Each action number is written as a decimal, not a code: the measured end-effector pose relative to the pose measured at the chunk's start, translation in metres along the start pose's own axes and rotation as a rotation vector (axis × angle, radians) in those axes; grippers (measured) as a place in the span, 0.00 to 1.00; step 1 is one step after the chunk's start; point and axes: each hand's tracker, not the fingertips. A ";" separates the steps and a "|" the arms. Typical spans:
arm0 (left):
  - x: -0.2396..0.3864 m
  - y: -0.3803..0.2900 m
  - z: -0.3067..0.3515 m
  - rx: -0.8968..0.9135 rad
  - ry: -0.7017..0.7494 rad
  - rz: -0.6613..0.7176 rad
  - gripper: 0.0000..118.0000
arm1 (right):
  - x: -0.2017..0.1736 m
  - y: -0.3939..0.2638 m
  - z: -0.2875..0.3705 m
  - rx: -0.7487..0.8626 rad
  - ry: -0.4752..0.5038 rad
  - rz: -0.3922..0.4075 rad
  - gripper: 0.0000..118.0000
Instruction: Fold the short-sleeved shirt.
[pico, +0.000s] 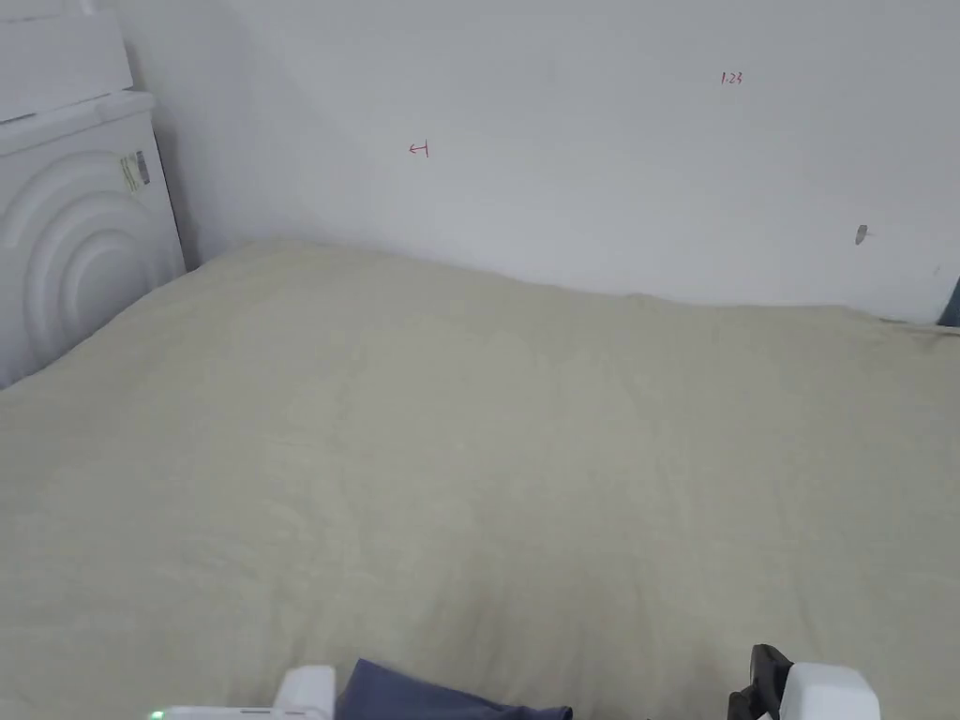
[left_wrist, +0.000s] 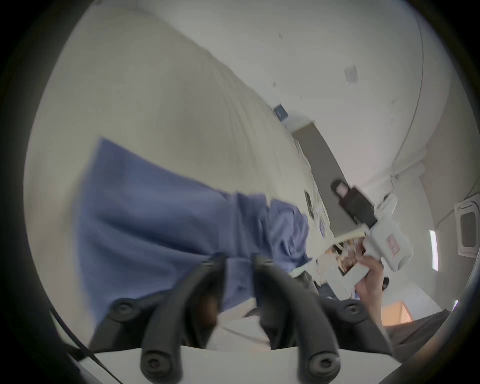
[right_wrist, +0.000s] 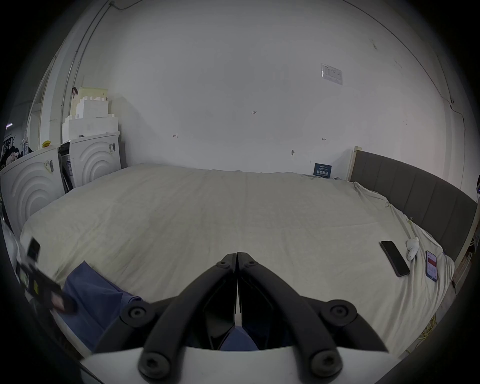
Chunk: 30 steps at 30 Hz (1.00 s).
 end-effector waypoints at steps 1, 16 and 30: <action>-0.006 0.004 0.010 0.038 0.063 0.002 0.46 | -0.001 -0.001 0.000 -0.001 0.003 -0.003 0.00; -0.040 0.020 -0.028 -0.040 0.216 -0.019 0.36 | -0.004 -0.004 0.000 -0.006 0.012 -0.011 0.00; -0.007 0.017 -0.019 -0.044 0.301 -0.159 0.07 | 0.002 -0.006 0.002 -0.003 0.009 -0.018 0.00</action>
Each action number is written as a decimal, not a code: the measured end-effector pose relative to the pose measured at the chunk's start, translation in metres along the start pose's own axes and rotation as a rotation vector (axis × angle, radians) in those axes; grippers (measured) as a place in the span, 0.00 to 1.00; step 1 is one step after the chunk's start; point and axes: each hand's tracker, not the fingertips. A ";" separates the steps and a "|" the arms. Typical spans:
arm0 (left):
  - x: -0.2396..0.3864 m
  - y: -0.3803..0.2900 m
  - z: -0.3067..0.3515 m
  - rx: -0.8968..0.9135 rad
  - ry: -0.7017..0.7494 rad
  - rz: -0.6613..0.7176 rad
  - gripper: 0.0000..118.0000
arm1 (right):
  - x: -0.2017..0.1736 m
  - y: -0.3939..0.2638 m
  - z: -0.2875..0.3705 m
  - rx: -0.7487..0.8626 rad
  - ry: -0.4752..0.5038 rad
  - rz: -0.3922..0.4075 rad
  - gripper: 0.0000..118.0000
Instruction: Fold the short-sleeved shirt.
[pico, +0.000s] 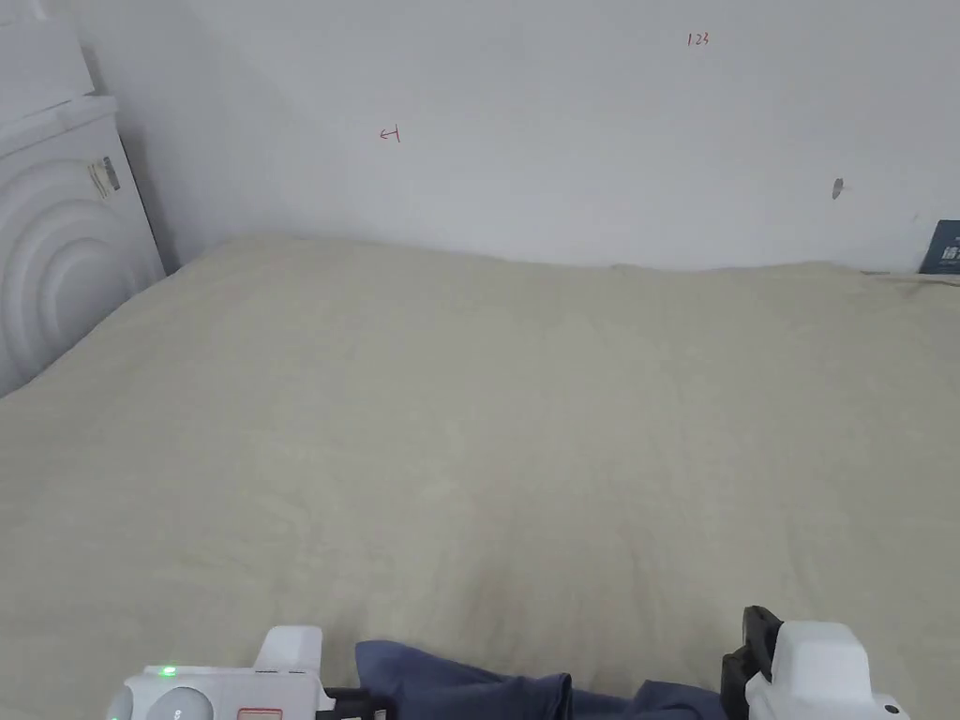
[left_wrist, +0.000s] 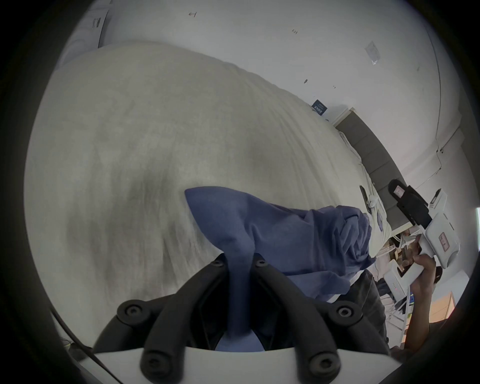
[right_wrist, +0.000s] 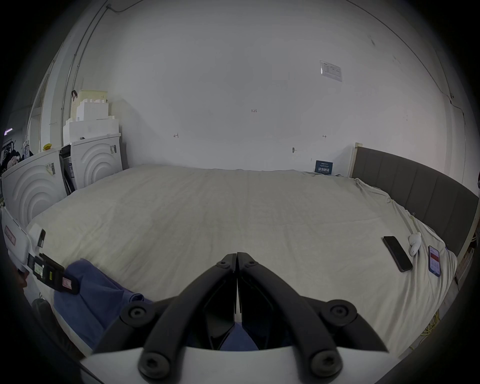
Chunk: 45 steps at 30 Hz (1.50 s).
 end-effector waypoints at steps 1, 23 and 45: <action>0.001 0.002 0.006 -0.002 -0.011 0.002 0.07 | 0.001 0.000 0.000 0.001 -0.001 -0.001 0.00; -0.001 0.037 0.133 0.067 0.192 0.053 0.07 | 0.026 0.011 0.001 0.058 -0.060 -0.017 0.00; 0.185 0.005 -0.055 -0.203 0.025 -0.127 0.07 | 0.033 0.001 0.008 0.033 -0.065 -0.006 0.00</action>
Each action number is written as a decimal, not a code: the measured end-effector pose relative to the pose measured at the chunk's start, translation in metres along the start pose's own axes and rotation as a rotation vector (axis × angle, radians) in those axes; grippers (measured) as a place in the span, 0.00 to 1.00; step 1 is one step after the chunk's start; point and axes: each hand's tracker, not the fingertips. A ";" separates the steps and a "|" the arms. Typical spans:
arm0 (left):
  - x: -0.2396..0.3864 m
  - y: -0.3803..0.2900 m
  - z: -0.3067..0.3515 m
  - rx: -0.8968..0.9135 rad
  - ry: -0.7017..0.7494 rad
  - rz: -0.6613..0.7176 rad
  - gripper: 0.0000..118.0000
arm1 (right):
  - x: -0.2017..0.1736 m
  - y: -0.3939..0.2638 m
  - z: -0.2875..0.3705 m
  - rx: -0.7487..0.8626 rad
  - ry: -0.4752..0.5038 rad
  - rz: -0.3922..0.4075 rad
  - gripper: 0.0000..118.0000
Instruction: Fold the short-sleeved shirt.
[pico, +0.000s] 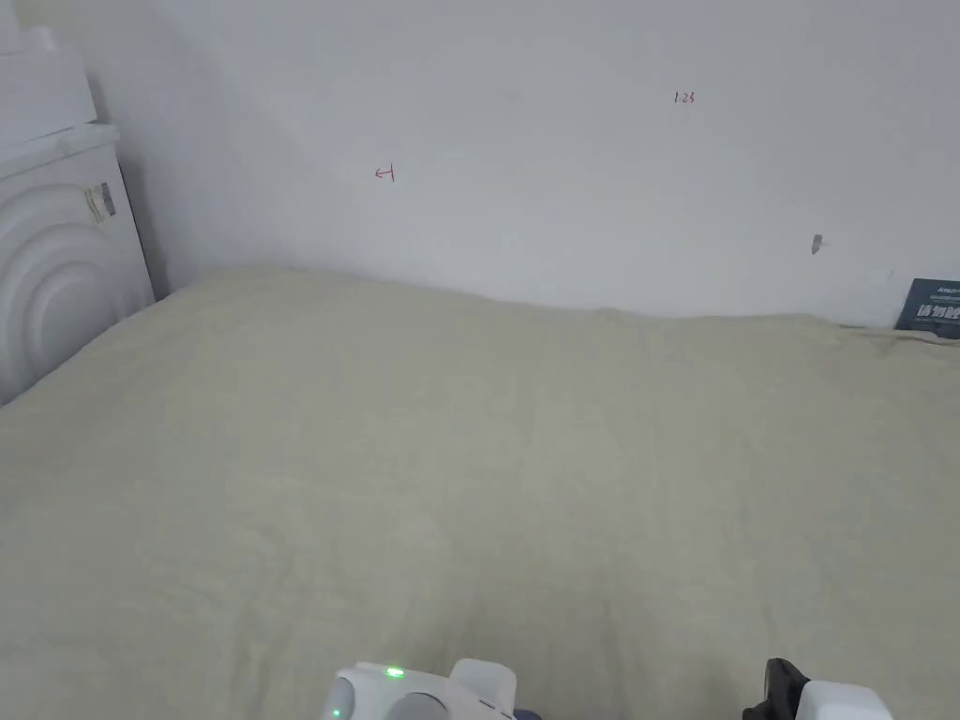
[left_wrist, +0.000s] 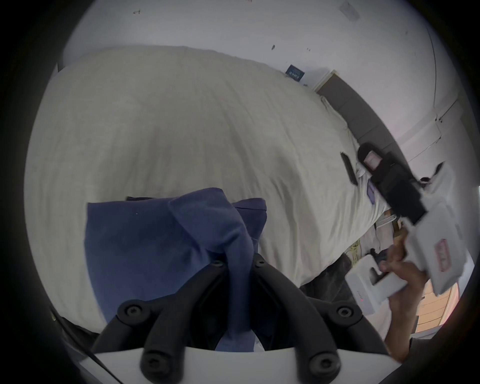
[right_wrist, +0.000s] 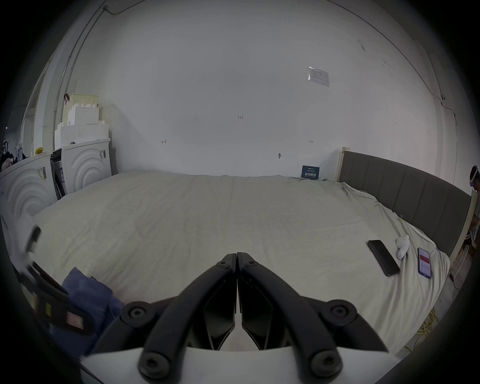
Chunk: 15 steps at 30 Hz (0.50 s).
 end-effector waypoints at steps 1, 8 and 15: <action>0.000 0.001 -0.010 -0.003 0.018 0.016 0.07 | 0.001 0.000 0.001 -0.002 -0.002 0.000 0.00; -0.014 -0.001 -0.011 0.061 -0.077 0.118 0.37 | 0.006 -0.002 0.004 -0.007 -0.014 -0.004 0.00; -0.045 -0.009 0.020 0.169 -0.226 0.142 0.42 | 0.008 -0.003 0.003 -0.013 -0.014 -0.015 0.00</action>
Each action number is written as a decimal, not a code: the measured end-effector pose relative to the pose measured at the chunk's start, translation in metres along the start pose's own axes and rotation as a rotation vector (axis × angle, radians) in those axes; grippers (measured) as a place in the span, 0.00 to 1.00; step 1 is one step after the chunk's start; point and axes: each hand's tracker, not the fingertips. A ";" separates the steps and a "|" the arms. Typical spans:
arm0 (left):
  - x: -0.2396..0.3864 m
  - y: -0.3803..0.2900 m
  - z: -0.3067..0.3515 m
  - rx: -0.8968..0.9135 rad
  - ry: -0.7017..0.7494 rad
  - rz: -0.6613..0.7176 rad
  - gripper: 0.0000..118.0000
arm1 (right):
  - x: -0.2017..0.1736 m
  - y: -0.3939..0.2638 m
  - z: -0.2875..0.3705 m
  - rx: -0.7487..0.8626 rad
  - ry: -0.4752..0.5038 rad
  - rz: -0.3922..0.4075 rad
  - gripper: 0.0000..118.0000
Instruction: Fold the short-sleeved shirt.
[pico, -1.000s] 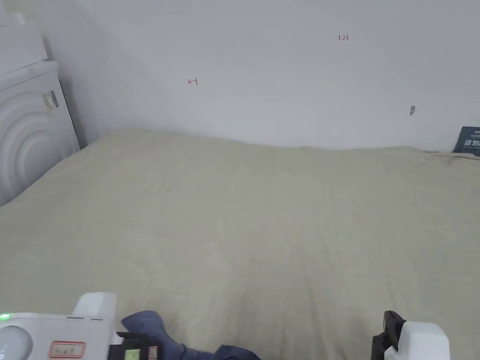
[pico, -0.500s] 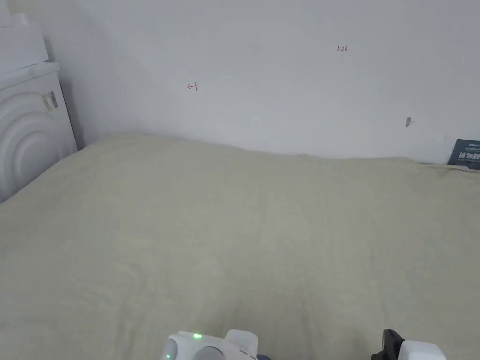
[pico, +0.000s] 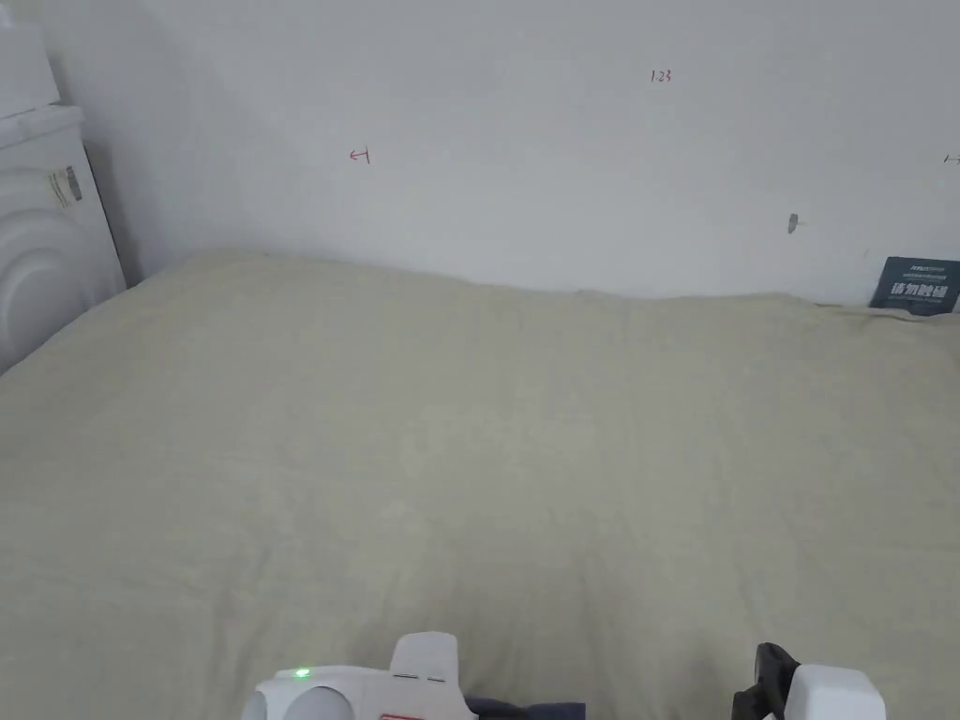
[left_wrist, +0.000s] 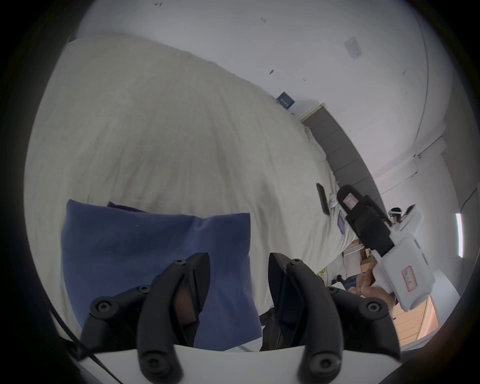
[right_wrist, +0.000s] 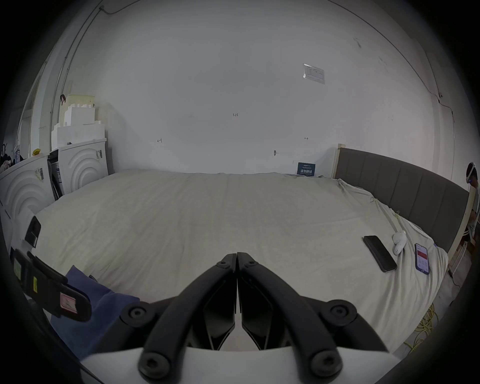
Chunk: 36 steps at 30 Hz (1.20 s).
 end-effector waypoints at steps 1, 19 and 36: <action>-0.001 0.000 0.000 -0.002 -0.008 0.005 0.36 | 0.000 0.000 0.000 0.000 0.002 -0.002 0.00; -0.038 -0.020 -0.099 -0.054 -0.133 0.210 0.00 | 0.004 -0.005 0.001 -0.022 0.005 0.003 0.00; -0.059 -0.081 0.096 0.400 0.206 -0.016 0.00 | -0.075 -0.039 0.025 -0.125 0.230 0.058 0.00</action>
